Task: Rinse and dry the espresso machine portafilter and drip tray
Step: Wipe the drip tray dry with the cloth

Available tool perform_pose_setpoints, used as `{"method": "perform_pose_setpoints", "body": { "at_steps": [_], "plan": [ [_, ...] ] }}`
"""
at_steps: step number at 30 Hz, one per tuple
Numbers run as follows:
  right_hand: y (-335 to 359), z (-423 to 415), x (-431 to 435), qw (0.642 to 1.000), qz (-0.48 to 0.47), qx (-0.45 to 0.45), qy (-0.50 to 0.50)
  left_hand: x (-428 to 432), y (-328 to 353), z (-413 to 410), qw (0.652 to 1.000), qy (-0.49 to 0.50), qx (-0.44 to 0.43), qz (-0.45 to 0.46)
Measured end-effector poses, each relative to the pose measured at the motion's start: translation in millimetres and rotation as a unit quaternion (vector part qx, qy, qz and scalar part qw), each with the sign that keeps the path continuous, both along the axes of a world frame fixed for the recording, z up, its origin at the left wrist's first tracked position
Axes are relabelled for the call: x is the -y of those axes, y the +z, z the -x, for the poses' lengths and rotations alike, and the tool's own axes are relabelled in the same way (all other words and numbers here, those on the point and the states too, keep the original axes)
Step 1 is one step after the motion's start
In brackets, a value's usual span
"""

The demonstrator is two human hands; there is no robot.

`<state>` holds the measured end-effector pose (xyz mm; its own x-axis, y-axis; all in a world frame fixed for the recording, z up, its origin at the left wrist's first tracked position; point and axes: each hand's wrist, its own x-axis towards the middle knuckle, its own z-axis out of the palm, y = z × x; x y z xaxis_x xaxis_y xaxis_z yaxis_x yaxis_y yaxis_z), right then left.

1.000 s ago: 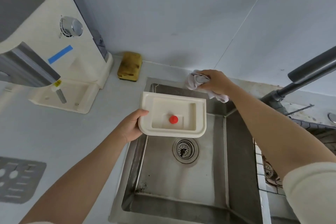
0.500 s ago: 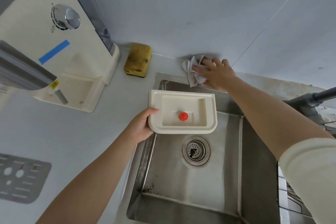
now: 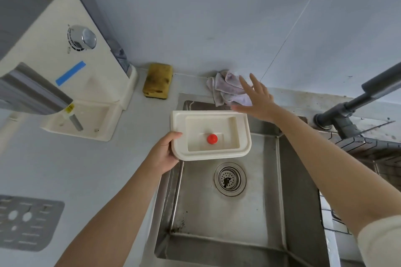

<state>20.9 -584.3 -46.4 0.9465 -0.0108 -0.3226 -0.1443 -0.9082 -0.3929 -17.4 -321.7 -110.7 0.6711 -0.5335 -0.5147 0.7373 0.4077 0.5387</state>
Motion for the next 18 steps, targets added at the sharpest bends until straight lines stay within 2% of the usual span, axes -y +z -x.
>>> {"method": "perform_pose_setpoints", "body": {
  "at_steps": [4,8,12,18],
  "plan": [
    [8.0,52.6,2.8,0.993,-0.109,-0.012,-0.035,-3.6,18.9,9.9,0.999,0.006,0.029,0.012],
    [9.3,99.8,-9.5,0.983,-0.177,-0.036,-0.038,-11.0,31.2,21.4,0.999,0.015,0.044,0.013],
    [4.9,129.6,-31.2,0.981,-0.185,-0.036,-0.037,-18.6,38.0,33.3,0.999,0.014,0.048,0.005],
    [3.6,159.2,-56.4,0.983,-0.169,0.021,-0.07,-24.1,43.0,50.0,0.998,0.01,0.051,-0.025]
  ]
}}
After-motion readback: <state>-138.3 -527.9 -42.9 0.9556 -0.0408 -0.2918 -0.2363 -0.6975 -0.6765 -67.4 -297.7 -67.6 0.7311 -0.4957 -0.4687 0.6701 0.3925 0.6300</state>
